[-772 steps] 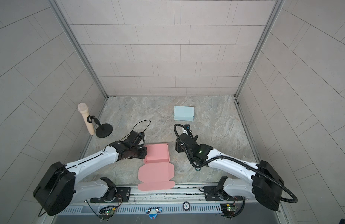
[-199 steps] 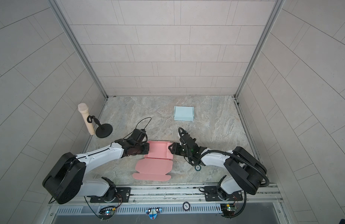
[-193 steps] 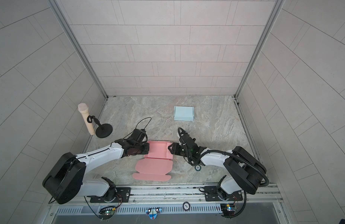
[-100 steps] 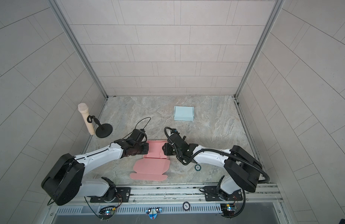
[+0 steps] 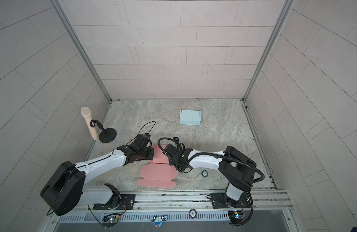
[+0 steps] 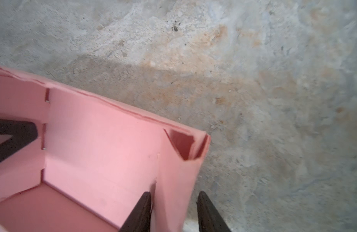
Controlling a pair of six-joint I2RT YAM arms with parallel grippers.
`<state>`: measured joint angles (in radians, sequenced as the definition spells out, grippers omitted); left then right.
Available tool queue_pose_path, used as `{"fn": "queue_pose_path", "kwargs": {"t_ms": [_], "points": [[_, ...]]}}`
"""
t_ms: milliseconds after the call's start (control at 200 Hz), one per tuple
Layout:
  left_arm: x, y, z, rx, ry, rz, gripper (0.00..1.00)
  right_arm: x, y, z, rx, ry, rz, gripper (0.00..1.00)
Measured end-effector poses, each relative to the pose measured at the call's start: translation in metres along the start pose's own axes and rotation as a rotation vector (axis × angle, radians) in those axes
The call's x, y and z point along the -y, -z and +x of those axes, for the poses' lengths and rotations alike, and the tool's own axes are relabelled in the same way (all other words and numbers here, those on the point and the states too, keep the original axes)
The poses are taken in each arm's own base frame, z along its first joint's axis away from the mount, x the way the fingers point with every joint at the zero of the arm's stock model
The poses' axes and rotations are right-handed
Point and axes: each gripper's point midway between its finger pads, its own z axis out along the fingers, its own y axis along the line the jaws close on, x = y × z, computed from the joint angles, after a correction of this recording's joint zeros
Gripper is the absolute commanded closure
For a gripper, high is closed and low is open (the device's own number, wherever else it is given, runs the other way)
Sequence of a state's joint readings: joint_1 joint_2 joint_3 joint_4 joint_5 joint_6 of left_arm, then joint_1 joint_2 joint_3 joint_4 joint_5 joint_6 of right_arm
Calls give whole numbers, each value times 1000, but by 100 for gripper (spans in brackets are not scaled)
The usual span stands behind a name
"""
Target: Fold the paper box
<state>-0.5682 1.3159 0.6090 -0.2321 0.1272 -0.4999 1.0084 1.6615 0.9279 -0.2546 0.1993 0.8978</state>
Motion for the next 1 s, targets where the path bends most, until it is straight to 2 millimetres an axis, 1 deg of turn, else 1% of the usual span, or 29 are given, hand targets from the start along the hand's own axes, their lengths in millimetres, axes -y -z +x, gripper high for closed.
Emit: {"fn": "queue_pose_path", "kwargs": {"t_ms": [200,355,476,656,716,816,851,921,1001], "points": [[1,1,1,22,-1,21,94,-5,5,-6,26,58,95,69],[0,4,3,42,-2,32,94,-7,12,-9,41,116,172,69],[2,6,3,55,-4,48,94,-3,15,-7,49,138,215,69],[4,8,3,60,-6,64,94,2,18,-6,54,145,249,78],[5,8,2,65,-6,69,95,2,20,-8,59,139,258,82],[6,9,1,72,1,75,95,2,22,-15,75,131,280,92],[6,9,1,73,5,75,95,2,21,-17,82,128,292,94],[5,9,3,73,17,76,95,3,19,-18,85,125,308,94],[5,10,4,78,22,80,95,3,17,-17,81,129,325,91]]}}
